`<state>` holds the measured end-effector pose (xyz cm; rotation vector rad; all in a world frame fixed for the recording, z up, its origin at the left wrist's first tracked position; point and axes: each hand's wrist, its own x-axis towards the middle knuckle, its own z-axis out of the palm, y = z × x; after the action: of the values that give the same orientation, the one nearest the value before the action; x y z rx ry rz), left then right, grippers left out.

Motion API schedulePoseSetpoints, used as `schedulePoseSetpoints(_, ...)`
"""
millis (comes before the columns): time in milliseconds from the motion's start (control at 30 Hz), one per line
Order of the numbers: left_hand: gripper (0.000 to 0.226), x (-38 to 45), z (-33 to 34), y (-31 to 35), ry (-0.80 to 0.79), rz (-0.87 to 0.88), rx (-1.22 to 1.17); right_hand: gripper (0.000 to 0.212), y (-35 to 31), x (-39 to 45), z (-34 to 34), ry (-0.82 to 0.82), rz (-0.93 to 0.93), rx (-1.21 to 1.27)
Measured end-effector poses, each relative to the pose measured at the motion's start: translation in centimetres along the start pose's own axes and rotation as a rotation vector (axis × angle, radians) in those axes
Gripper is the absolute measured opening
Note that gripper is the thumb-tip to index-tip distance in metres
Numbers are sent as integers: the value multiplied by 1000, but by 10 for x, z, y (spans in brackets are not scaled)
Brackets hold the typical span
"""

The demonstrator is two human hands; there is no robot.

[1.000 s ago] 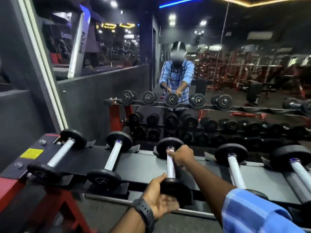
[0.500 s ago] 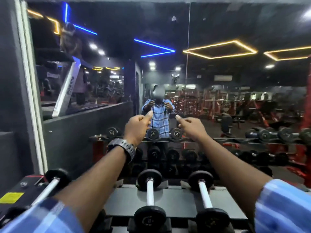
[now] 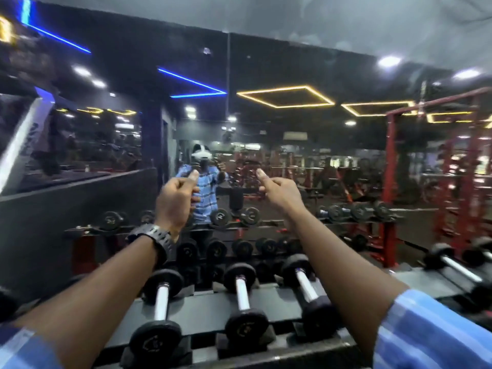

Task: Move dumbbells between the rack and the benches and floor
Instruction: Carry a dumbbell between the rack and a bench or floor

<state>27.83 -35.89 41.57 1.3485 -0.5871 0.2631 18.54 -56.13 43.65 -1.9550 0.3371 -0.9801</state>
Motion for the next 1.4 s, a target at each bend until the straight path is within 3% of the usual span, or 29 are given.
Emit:
schedulePoseSetpoints(300,58,-103,134,69,-391,-21,-257,62,-9,-126,-213,365,120,-201)
schedulePoseSetpoints(467,62,-210,221,126,-621,-62,-427,79,-28,-238,-355,612,201,-318)
schedulePoseSetpoints(600,68,-302,287,192,-877,-55,-540,77,-57,-350,-473,872,260,-380)
schedulePoseSetpoints(767,74,-423,361,272,-1080,-34,-665,75,-81,-485,-587,1130,325,-422)
schedulePoseSetpoints(867,76,-498,410,310,-1188,-75,-705,70,-99,-560,-643,1258,355,-487)
schedulePoseSetpoints(1000,60,-606,466,352,-1323,-148,-800,53,-116,-641,-712,1381,364,-530)
schedulePoseSetpoints(1100,45,-679,499,373,-1409,-172,-846,53,-116,-693,-752,1449,408,-575)
schedulePoseSetpoints(1267,47,-773,558,394,-1542,-268,-913,55,-110,-759,-806,1572,476,-618)
schedulePoseSetpoints(1400,74,-826,613,396,-1626,-278,-915,50,-81,-786,-846,1630,554,-639)
